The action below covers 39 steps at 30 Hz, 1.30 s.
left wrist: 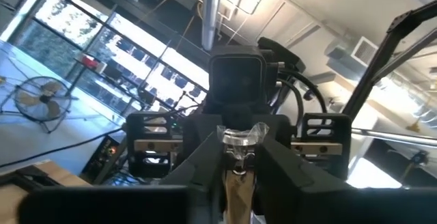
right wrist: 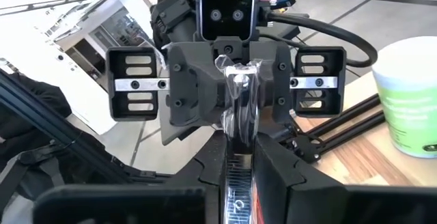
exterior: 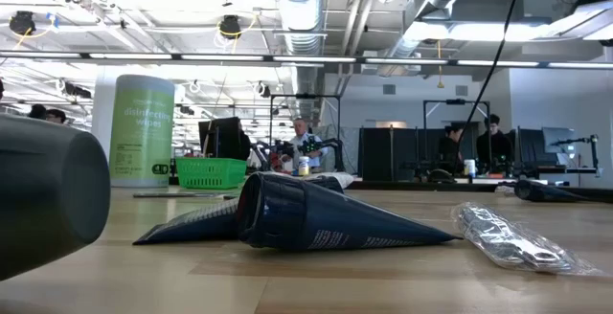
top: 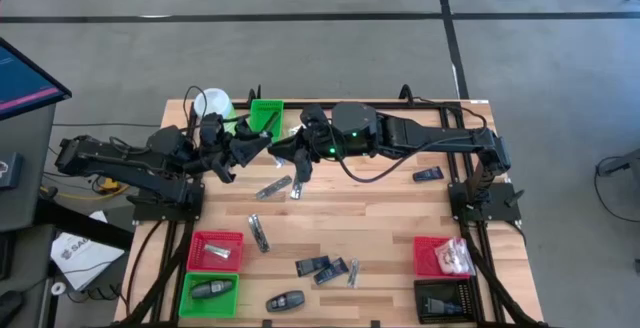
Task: Pick & Place Travel size toiletries
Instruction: Put the nail cutter into the left red bin
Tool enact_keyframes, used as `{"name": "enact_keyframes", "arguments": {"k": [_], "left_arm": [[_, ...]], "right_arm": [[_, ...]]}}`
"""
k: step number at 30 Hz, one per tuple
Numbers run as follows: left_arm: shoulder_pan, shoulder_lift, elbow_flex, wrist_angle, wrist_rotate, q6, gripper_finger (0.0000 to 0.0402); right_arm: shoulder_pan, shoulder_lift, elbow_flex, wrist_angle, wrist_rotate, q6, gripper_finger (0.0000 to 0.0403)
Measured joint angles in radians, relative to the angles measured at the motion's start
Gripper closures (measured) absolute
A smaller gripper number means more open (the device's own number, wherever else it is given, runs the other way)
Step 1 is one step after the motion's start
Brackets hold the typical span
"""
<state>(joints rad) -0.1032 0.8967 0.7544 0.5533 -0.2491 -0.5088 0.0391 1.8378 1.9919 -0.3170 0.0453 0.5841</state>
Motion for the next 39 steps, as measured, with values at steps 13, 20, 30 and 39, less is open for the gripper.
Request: {"name": "enact_keyframes", "arguments": {"k": [13, 20, 30, 39], "left_arm": [[0.0, -0.012, 0.0, -0.054, 0.016, -0.049, 0.0355], [-0.003, -0.067, 0.0, -0.163, 0.028, -0.049, 0.0355], [-0.026, -0.117, 0.001, -0.403, 0.031, -0.095, 0.0355], [-0.162, -0.116, 0.004, -0.717, 0.037, -0.176, 0.0355]], "right_arm": [[-0.022, -0.01, 0.0, -0.066, -0.053, 0.023, 0.0255], [-0.039, -0.067, 0.001, -0.157, -0.079, 0.035, 0.0153], [-0.08, -0.152, 0.0, -0.25, -0.083, -0.024, 0.0101], [-0.123, -0.167, 0.001, -0.264, -0.09, -0.026, 0.01]]}}
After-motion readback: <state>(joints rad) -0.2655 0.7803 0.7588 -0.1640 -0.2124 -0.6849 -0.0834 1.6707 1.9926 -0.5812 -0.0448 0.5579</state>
